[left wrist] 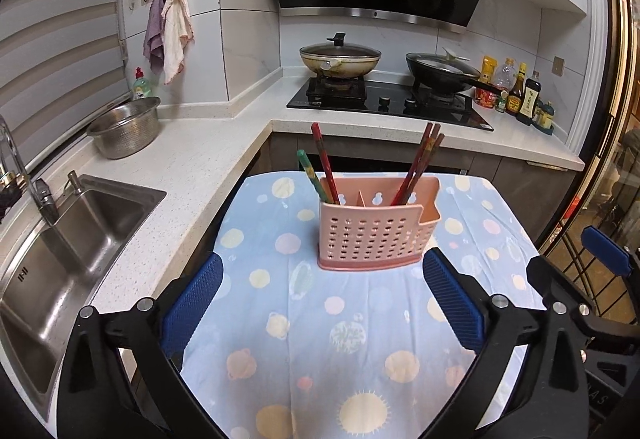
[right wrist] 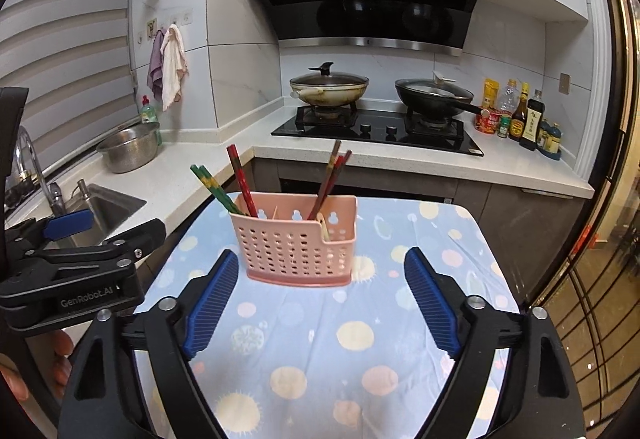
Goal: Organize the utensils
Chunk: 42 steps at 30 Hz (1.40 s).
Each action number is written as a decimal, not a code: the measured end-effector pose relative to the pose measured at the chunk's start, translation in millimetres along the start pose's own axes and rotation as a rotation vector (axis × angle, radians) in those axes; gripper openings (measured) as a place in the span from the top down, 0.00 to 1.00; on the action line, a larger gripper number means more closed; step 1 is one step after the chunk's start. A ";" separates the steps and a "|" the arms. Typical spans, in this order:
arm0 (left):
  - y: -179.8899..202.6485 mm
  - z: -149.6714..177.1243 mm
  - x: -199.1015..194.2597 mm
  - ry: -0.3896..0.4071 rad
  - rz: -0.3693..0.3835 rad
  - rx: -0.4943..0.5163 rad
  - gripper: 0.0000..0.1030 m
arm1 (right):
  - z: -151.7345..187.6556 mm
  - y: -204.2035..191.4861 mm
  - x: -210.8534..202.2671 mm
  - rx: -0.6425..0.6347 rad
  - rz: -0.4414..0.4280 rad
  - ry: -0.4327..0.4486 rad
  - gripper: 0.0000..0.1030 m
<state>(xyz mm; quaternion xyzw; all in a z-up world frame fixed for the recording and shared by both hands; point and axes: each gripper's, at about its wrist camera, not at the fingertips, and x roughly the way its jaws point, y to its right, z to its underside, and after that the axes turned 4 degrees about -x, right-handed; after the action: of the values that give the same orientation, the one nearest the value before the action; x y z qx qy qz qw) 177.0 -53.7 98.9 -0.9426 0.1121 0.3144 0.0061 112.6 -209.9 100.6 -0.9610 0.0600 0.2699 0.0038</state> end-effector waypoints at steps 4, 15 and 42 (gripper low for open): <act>1.0 13.3 -4.1 -0.014 -0.018 0.009 0.07 | 18.2 8.9 -4.4 0.029 0.004 -0.032 0.17; 1.3 47.4 -9.4 -0.046 -0.058 0.015 0.07 | 58.2 27.7 -11.3 0.068 0.052 -0.074 0.07; 2.9 79.2 -8.9 -0.102 -0.083 0.012 0.07 | 81.6 24.7 -13.1 0.046 0.046 -0.104 0.07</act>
<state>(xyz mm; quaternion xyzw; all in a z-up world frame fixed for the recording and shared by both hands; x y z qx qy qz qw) 122.6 -48.2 40.9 -0.9291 0.0742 0.3610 0.0305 56.3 -229.6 38.3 -0.9437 0.0881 0.3180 0.0226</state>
